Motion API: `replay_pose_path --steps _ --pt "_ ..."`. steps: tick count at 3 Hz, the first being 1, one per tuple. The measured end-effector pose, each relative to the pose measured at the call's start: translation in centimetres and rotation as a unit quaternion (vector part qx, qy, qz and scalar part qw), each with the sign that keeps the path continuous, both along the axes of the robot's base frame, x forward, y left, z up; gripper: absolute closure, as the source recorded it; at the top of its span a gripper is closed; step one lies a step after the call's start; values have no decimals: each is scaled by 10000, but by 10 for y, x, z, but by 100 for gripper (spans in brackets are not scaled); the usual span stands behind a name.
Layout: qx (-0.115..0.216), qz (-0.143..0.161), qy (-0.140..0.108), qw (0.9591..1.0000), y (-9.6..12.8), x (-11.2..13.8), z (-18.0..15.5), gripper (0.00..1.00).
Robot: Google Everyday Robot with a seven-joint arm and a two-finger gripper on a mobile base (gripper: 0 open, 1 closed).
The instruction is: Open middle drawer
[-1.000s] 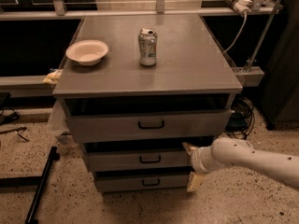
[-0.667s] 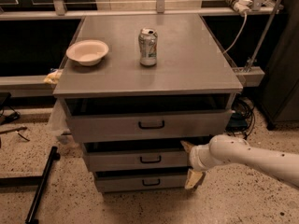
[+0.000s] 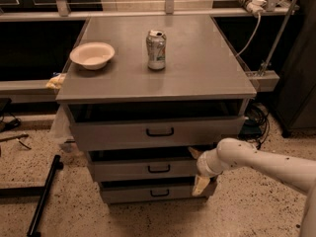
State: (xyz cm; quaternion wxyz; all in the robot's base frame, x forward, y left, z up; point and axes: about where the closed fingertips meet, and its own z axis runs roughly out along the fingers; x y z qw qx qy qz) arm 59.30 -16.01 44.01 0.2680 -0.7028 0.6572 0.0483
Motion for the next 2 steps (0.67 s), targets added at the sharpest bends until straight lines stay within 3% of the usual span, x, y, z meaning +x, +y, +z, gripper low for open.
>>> replay_pose_path --steps 1,2 --pt "-15 47 118 9999 4 11 -12 0" --pt "-171 -4 400 9991 4 22 -40 0"
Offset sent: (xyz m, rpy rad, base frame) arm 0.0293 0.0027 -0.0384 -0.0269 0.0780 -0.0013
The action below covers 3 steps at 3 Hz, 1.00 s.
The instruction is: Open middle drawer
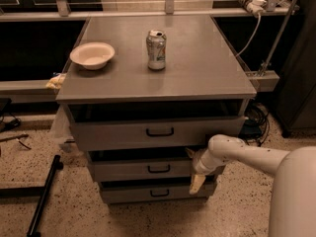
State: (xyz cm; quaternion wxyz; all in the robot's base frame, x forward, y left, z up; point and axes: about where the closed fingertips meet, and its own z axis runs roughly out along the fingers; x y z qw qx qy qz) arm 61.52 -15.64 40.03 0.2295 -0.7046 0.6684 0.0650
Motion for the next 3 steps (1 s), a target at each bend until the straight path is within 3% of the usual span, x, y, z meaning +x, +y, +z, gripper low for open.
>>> replay_pose_path --steps 1,3 --pt "-2 0 3 10000 0 0 0 0" --pt "-176 134 473 9986 9 -21 15 0"
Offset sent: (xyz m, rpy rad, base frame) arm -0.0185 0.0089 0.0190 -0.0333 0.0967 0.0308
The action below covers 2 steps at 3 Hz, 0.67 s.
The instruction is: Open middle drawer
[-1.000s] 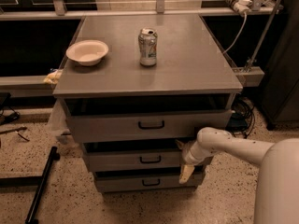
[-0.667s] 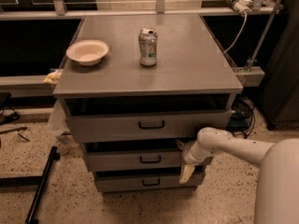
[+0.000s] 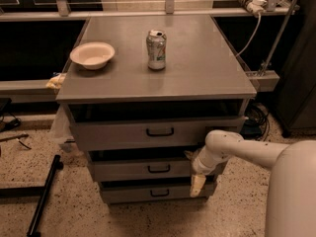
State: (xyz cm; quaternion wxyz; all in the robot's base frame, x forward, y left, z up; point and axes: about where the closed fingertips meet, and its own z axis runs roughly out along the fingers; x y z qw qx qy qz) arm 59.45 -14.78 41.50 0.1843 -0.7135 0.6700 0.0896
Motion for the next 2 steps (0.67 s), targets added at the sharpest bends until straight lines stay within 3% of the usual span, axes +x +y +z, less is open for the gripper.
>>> replay_pose_path --steps 2 --pt "-217 82 775 9967 -5 -32 -2 0"
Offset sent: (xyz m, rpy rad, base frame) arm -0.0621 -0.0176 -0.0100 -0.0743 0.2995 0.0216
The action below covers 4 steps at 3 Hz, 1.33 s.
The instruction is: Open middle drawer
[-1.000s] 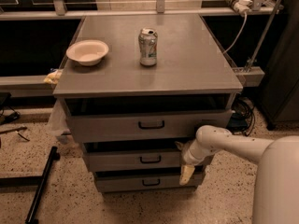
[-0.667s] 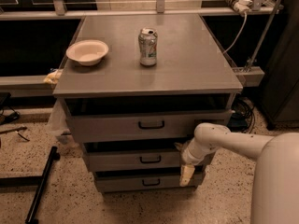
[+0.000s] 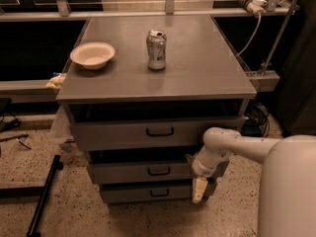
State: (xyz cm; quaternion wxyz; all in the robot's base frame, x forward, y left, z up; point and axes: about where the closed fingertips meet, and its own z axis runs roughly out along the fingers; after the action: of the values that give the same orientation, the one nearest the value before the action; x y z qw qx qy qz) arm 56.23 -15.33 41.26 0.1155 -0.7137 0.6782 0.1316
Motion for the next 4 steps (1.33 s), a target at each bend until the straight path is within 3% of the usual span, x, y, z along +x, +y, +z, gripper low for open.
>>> replay_pose_path --steps 1,2,3,4 --pt "0 0 2 10000 0 0 2 0" --pt "-16 -18 194 9998 -6 -16 5 0" --pt "21 -158 615 9980 -22 -61 18 0" --pt "38 -246 829 9962 -29 -83 21 0"
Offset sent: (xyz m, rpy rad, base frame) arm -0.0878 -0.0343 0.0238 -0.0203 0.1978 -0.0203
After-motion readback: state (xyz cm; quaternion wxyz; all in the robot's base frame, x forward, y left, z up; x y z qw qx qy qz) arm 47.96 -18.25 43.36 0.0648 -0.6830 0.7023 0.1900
